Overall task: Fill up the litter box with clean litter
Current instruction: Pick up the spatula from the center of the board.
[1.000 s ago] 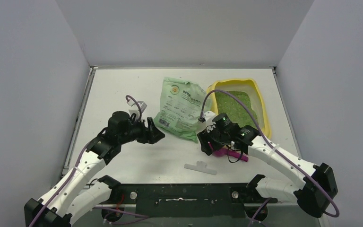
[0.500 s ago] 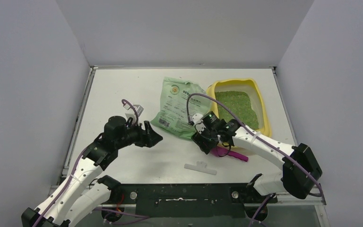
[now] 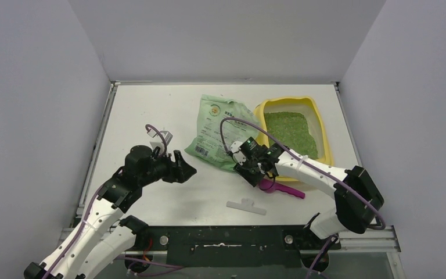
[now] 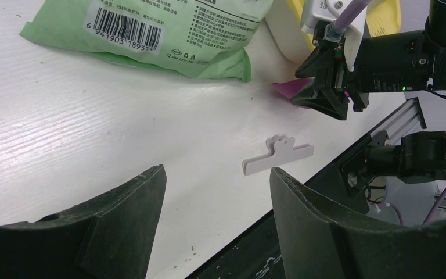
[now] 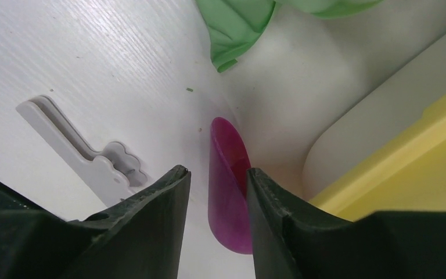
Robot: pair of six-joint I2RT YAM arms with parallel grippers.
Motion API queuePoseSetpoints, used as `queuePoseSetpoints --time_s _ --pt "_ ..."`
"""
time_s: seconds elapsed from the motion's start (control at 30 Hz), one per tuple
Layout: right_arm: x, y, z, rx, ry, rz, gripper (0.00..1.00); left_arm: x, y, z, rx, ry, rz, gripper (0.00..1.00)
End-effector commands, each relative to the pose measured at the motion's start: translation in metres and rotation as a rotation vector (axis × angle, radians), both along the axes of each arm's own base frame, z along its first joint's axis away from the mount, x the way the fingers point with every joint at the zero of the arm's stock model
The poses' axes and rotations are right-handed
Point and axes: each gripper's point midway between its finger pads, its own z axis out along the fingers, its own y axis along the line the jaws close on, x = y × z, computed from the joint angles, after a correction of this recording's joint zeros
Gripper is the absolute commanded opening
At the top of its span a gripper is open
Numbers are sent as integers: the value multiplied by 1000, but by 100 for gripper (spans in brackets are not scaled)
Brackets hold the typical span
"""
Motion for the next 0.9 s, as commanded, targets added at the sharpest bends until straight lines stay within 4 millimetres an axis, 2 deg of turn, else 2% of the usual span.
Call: queuePoseSetpoints --time_s 0.0,0.2,0.33,0.47,0.6,0.7,0.87 --pt "14 1 15 -23 -69 -9 39 2 4 15 -7 -51 20 63" --pt "11 3 10 -43 -36 23 17 2 7 14 -2 -54 34 64" --pt "8 8 11 -27 -30 37 9 2 8 14 1 -52 38 64" --pt "4 19 22 27 -29 67 1 3 7 14 -1 -52 40 64" --pt "4 31 51 76 -76 67 0 4 5 14 -11 -50 42 64" --pt "4 49 77 196 -104 45 0 7 4 13 -24 -46 55 64" --pt "-20 88 114 409 -155 161 0 15 5 17 -103 -7 154 66"
